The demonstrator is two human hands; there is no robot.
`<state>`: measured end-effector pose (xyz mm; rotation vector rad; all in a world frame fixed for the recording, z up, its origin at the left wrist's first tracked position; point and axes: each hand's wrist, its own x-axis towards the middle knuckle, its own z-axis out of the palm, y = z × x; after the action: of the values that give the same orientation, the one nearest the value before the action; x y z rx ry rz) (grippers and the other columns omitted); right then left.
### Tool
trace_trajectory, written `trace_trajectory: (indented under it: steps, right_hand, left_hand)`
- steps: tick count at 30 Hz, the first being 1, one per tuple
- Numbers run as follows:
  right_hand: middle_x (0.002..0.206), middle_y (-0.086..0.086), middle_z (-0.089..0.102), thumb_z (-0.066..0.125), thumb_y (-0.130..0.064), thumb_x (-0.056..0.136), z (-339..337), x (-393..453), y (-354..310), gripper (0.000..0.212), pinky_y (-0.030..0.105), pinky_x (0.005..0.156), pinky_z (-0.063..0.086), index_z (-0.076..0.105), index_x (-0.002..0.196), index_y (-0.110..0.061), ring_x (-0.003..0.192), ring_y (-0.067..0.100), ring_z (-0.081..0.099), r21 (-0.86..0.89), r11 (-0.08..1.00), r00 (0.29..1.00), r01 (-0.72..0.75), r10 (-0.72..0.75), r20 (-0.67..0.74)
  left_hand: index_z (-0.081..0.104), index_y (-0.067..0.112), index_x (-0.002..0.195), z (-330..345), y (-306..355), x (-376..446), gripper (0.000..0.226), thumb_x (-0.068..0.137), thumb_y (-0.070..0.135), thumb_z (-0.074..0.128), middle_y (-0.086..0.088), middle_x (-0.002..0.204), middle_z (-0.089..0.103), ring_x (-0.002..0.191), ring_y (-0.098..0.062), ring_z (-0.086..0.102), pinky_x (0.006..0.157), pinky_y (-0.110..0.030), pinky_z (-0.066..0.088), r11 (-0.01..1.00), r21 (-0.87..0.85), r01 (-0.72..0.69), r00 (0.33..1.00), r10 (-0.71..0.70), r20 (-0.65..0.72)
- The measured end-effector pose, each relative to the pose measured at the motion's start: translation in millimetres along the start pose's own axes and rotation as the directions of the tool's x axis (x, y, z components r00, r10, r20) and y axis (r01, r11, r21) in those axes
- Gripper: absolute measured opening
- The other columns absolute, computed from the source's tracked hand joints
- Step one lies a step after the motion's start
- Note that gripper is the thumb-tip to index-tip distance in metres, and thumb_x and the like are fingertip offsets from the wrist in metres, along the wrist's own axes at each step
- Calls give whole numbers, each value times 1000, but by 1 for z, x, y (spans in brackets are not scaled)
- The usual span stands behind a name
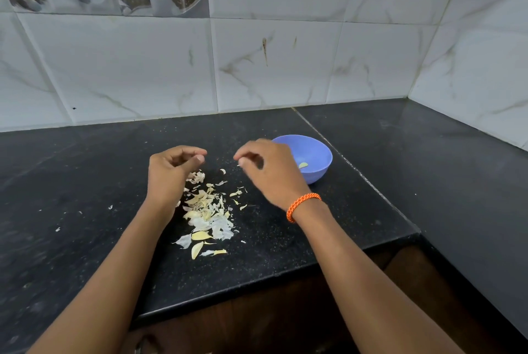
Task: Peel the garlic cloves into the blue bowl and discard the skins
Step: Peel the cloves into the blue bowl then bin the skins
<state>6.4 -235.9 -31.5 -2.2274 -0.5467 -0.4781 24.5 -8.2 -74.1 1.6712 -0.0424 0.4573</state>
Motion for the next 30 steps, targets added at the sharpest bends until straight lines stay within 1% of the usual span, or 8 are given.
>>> trace_trajectory:
  steps: [4,8,10,14,19,22,25,30]
  right_hand:
    - [99,-4,76,75,-23,95,34,-10,-16,15,38,88,57,82,108,-21,89,13,67,8,1000,941,24,-25,337]
    - [112,-1,63,77,-30,95,58,-17,-20,30,35,89,50,76,124,-20,102,17,59,-132,988,884,78,-7,467]
    - [113,-2,59,74,-27,98,65,-19,-19,27,33,87,45,76,124,-20,107,21,60,-185,978,890,93,2,455]
    - [102,-1,65,70,-22,99,67,-17,-22,13,34,79,44,79,109,-19,94,21,60,-183,980,915,73,7,403]
    - [101,-5,78,72,-27,99,59,-8,-18,15,38,85,57,81,109,-31,92,17,68,-142,990,963,4,35,268]
    - [102,-6,78,69,-11,99,55,-4,-10,25,32,90,60,80,115,-27,89,9,70,9,997,972,-79,75,222]
    - [101,-3,78,66,0,98,49,-3,-5,30,18,82,59,79,115,-21,84,4,70,106,985,977,-132,112,179]
    - [83,-2,78,81,-10,91,44,-4,0,11,33,77,66,79,99,-18,70,9,75,170,966,979,-195,181,95]
  left_hand:
    - [84,15,102,1,-3,-1,12,98,9,74,-5,88,76,72,-7,60,65,-27,48,985,-125,122,992,-126,-22]
    - [85,15,101,5,-6,-3,13,97,10,74,-7,88,75,76,-14,59,65,-28,48,969,-166,183,983,-183,17]
    - [85,14,102,5,-7,-2,13,97,10,74,-8,87,74,73,-13,59,63,-27,48,961,-189,202,979,-202,20]
    - [83,9,106,2,-7,-1,14,98,8,71,-7,85,71,68,-12,58,60,-26,47,934,-264,239,970,-242,20]
    - [82,8,106,-2,-6,2,16,100,5,68,-4,81,70,65,-12,56,61,-29,46,922,-302,242,967,-256,-8]
    - [83,12,103,-3,-3,0,16,100,8,68,-5,82,71,69,-12,58,64,-28,47,963,-201,178,984,-180,5]
    - [84,16,99,-1,2,-3,15,101,10,70,-2,87,79,78,-10,69,75,-25,51,999,-7,43,994,-42,98]
    - [85,17,98,-1,6,-6,12,99,11,75,-4,93,81,95,-30,74,93,-38,58,993,114,-38,963,5,271]
